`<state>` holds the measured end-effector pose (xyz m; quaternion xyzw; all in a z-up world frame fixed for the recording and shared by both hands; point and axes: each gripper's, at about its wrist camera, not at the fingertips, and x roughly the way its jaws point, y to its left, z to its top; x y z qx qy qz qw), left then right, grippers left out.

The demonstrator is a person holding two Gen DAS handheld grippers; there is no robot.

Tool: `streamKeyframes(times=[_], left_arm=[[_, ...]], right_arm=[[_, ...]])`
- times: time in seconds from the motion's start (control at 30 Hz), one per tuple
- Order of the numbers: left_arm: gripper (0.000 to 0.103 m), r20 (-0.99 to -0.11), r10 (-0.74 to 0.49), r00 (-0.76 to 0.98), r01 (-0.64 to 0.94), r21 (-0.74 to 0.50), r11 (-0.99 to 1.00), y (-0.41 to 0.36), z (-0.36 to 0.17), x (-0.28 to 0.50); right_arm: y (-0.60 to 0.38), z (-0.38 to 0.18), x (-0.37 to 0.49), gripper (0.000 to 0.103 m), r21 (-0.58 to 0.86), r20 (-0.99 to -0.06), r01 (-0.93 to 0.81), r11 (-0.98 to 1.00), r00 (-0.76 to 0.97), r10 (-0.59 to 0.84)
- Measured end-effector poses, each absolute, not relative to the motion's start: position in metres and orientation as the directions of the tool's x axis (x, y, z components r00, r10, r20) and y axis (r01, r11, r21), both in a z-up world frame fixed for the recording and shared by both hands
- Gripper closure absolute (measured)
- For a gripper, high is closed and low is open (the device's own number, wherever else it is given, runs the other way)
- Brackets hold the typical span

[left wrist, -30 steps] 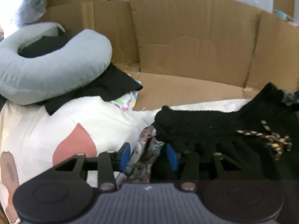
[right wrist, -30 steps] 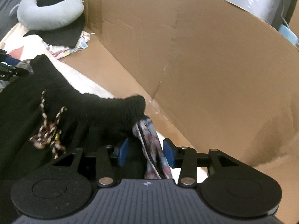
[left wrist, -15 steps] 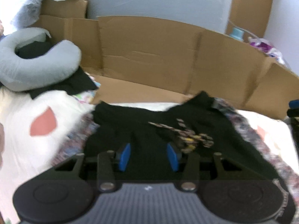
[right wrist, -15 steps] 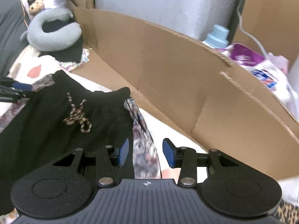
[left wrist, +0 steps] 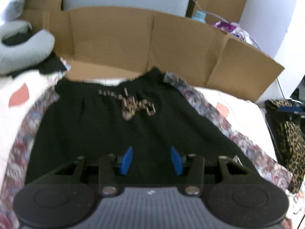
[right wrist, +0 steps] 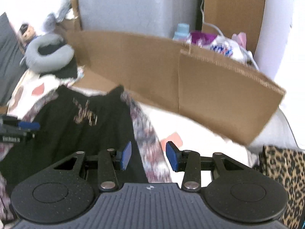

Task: Fold clothes
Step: 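Open both grippers and release the hoodie flat on the duvet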

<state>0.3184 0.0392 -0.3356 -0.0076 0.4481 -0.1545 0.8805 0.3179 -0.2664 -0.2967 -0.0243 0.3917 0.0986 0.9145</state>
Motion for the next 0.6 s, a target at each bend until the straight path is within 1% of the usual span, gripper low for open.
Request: streamKeyframes(times=[0.13,0.37,0.47,0.6], left_arm=[[0.054,-0.812,-0.277,0.513,0.258,-0.162,0.952,0.039,-0.344,0.300],[0.054,-0.847,-0.283,0.449,0.236,-0.194,0.952,0.039,-0.356,0.273],[0.051,-0.853,-0.331,0.404,0.288,-0.225,0.931,0.032,-0.361,0.259],[0.051,-0.865,-0.360,0.349,0.323,-0.250,0.913,0.026,-0.368,0.247]], right_arm=[[-0.284,-0.317,0.290,0.056,0.089,-0.742,-0.152,0.984,0.650,0.168],[-0.306,-0.339,0.246,0.056,0.108,-0.767,-0.115,0.988,0.622,0.156],[-0.317,-0.349,0.234,0.056,0.107,-0.772,-0.098,0.989,0.619,0.145],[-0.331,-0.364,0.225,0.056,0.094,-0.785,-0.089,0.992,0.605,0.129]])
